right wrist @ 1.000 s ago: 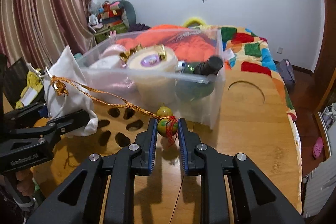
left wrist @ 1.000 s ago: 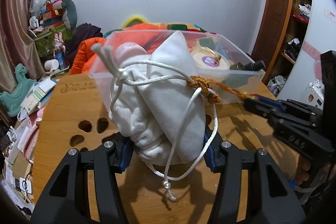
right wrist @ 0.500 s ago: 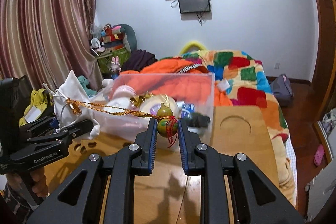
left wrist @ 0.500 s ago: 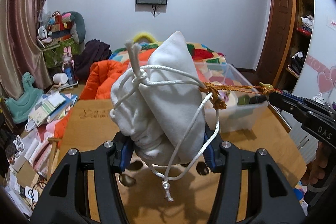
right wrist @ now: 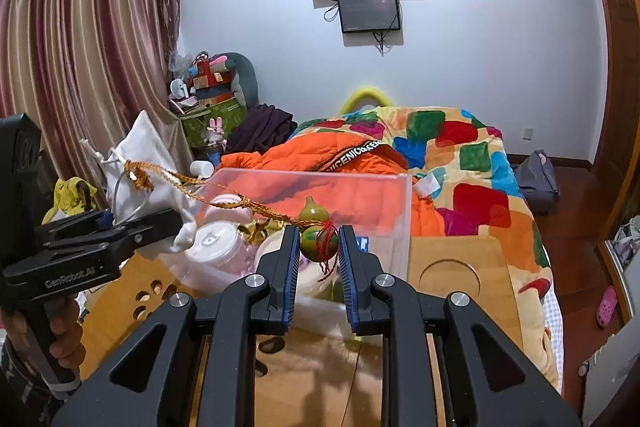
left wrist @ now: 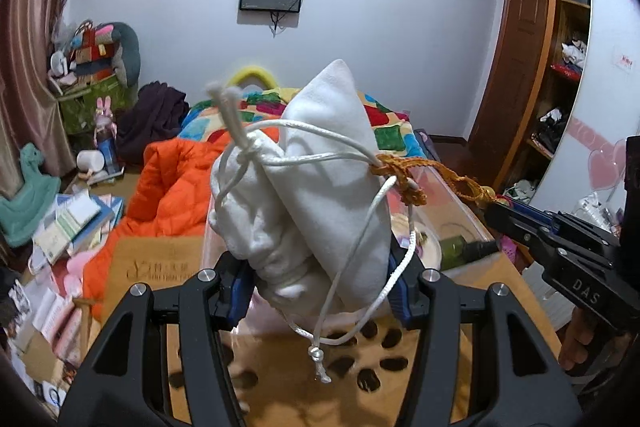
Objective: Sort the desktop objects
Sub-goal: 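Carry the white pouch and ornament ball over the clear box and release them inside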
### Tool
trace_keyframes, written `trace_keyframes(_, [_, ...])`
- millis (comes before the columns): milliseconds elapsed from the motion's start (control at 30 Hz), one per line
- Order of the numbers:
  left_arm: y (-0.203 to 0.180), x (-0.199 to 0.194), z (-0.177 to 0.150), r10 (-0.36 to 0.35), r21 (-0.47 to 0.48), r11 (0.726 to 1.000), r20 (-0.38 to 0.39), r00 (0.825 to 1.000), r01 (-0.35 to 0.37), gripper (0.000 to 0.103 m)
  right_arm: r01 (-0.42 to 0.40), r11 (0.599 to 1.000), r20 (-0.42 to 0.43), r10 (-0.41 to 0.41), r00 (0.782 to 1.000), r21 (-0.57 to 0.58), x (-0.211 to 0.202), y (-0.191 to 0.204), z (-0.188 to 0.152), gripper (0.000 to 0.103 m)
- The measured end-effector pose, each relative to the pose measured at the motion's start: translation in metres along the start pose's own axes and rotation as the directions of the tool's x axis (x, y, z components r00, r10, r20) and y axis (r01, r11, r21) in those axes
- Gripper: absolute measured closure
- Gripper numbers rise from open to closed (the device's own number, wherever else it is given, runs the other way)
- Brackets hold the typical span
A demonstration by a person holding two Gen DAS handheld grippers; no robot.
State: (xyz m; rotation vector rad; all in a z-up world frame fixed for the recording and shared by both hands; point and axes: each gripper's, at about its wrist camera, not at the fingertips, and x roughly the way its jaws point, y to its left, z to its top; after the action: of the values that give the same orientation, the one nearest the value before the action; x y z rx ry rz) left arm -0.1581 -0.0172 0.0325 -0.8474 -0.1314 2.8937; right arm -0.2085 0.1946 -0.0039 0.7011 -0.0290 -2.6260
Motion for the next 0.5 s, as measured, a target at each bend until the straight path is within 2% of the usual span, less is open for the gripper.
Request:
trace_keyframes(267, [-0.01,0.031,0.021,0.017,0.047,0.999,-0.011,1.0,-0.016,0.048,0.042,0.999,0.006,-0.042,0.999,0.01,0.023,-0.013,0.013,0.085])
trace_keyframes(500, [-0.019,0.063,0.021,0.002,0.083,0.997,-0.071,0.997,0.004,0.048,0.05,0.998,-0.031,-0.049,0.998,0.025,0.048,-0.023,0.013,0.085])
